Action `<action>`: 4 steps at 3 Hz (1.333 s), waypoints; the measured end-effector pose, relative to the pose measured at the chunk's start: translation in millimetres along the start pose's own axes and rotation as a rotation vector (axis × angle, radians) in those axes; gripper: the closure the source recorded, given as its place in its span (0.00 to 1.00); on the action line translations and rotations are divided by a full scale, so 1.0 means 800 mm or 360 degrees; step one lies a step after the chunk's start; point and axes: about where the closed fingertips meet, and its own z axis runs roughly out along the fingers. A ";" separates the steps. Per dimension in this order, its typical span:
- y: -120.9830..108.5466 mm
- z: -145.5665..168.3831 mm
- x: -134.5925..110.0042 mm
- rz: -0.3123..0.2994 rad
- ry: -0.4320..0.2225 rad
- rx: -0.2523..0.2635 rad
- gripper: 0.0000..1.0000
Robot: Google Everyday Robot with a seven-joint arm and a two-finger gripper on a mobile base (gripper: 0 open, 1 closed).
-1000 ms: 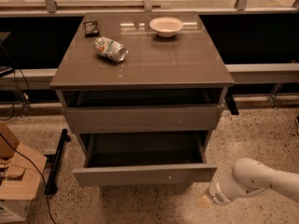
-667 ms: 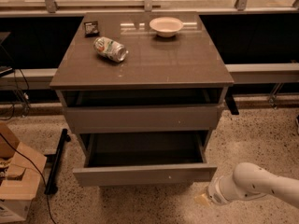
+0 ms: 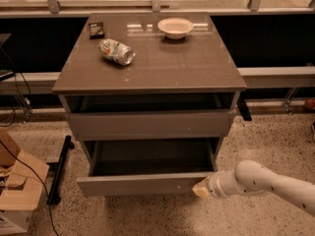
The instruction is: Close middle drawer
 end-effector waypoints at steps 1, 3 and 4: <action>-0.015 0.006 -0.017 -0.0031 -0.0034 0.0007 1.00; -0.059 0.016 -0.077 -0.0135 -0.0135 0.0049 1.00; -0.071 0.019 -0.100 -0.0177 -0.0145 0.0070 1.00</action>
Offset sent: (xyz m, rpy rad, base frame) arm 0.0993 0.0117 0.0240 0.0515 -0.1621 0.0310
